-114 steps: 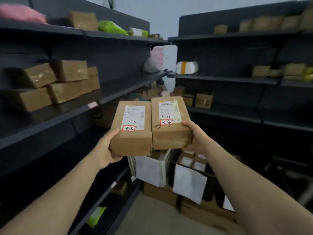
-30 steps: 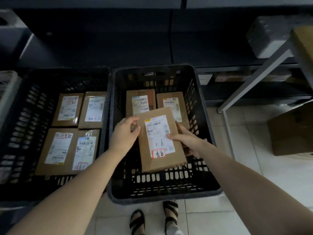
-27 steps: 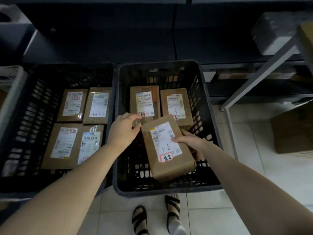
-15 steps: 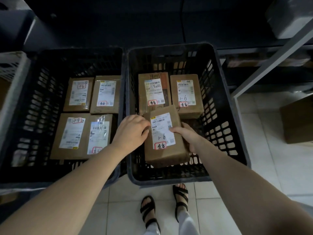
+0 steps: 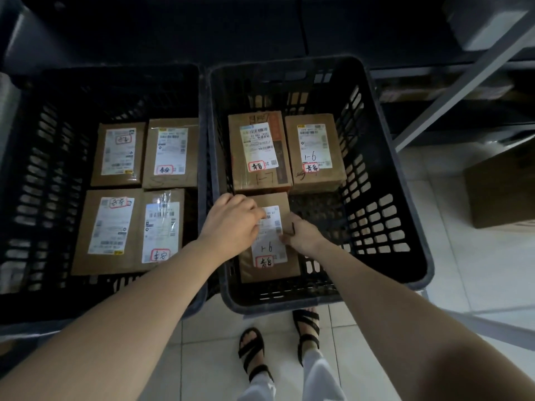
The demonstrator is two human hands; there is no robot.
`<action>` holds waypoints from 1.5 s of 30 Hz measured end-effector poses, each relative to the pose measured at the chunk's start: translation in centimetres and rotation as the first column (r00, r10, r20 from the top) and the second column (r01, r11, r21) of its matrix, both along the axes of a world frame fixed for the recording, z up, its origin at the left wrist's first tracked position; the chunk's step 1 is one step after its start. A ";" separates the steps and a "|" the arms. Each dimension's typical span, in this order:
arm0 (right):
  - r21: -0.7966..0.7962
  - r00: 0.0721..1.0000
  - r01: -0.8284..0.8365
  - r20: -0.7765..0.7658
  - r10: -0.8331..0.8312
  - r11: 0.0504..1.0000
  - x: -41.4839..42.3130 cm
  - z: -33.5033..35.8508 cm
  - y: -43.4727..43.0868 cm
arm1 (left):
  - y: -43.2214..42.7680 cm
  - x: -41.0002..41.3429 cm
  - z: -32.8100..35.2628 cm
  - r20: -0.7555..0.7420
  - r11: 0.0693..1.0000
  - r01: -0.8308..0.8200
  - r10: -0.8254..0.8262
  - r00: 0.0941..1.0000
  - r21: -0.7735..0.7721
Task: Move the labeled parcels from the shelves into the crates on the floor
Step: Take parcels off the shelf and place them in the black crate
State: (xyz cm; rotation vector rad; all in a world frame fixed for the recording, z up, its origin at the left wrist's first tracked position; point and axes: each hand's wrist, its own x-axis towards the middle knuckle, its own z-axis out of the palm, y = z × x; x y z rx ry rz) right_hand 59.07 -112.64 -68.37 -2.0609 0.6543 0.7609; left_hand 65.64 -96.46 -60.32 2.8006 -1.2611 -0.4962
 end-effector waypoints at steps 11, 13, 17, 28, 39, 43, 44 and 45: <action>-0.373 0.873 -0.366 0.180 0.453 0.853 0.5 13.9 2.0 | 4.7 -3.0 11.2 -0.028 0.972 -0.233 0.232 0.972 -0.027; -0.406 0.817 -0.413 0.232 0.529 0.815 0.4 17.5 3.5 | 6.9 -4.5 14.2 0.015 0.953 -0.303 0.303 0.953 -0.017; -0.488 0.638 -0.483 0.373 0.674 0.727 -0.4 24.6 8.0 | 12.0 -8.6 20.8 0.170 0.899 -0.438 0.435 0.884 -0.021; -0.686 -0.098 -0.571 0.602 0.792 0.450 -9.3 46.1 32.3 | 33.8 -27.7 39.8 0.515 0.599 -0.785 0.727 0.453 -0.155; -0.783 -0.673 -0.540 0.622 0.400 0.309 -35.8 59.4 67.1 | 59.8 -62.6 53.7 0.740 0.138 -0.957 0.665 -0.103 -0.256; -0.799 -0.758 -0.548 0.600 0.257 0.249 -46.3 61.7 76.5 | 66.7 -74.2 55.3 0.716 -0.039 -0.941 0.638 -0.282 -0.335; -0.805 -0.772 -0.546 0.591 0.234 0.230 -48.6 62.1 78.7 | 68.1 -76.6 55.4 0.707 -0.073 -0.932 0.631 -0.319 -0.355; -0.812 -0.785 -0.544 0.581 0.215 0.210 -50.7 62.4 80.8 | 69.5 -78.8 55.4 0.704 -0.099 -0.923 0.617 -0.351 -0.373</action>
